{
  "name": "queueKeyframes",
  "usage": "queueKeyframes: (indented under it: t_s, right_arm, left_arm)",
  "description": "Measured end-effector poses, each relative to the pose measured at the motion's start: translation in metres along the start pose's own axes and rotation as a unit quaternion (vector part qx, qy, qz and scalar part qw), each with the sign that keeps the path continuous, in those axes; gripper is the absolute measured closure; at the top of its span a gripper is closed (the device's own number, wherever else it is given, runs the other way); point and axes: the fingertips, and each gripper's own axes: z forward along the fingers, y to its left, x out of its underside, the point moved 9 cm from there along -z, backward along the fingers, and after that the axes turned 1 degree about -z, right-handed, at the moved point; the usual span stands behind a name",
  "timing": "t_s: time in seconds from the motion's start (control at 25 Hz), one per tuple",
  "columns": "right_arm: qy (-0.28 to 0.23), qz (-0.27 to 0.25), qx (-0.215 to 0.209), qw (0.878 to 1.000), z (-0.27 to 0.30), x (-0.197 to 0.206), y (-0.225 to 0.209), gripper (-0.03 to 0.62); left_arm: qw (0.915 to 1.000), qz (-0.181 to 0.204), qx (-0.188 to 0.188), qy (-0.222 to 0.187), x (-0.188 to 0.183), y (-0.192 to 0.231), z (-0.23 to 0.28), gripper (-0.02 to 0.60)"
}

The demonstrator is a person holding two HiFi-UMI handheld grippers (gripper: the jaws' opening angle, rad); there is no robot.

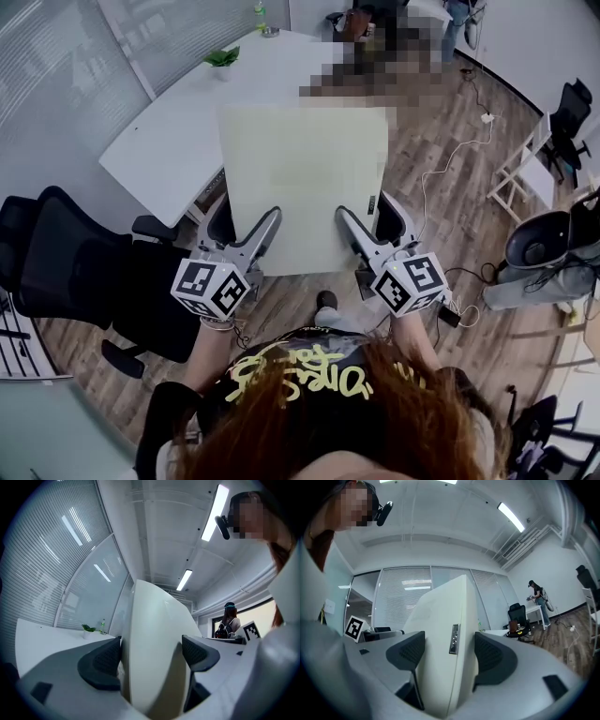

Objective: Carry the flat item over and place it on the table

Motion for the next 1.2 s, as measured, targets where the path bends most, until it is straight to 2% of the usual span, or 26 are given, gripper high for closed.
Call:
queueKeyframes:
  t_s: [0.8, 1.0, 1.2]
  right_arm:
    - [0.018, 0.002, -0.033, 0.999, 0.108, -0.01, -0.127, 0.258]
    - [0.021, 0.001, -0.044, 0.999, 0.124, -0.012, -0.15, 0.258]
    - [0.022, 0.003, -0.048, 0.999, 0.135, -0.006, -0.154, 0.258]
  left_arm:
    - [0.9993, -0.004, -0.038, -0.006, 0.009, 0.038, 0.145, 0.176]
    - [0.9987, -0.007, -0.05, -0.01, 0.013, 0.04, 0.166, 0.176]
    - [0.9985, -0.008, -0.054, -0.007, 0.016, 0.049, 0.172, 0.176]
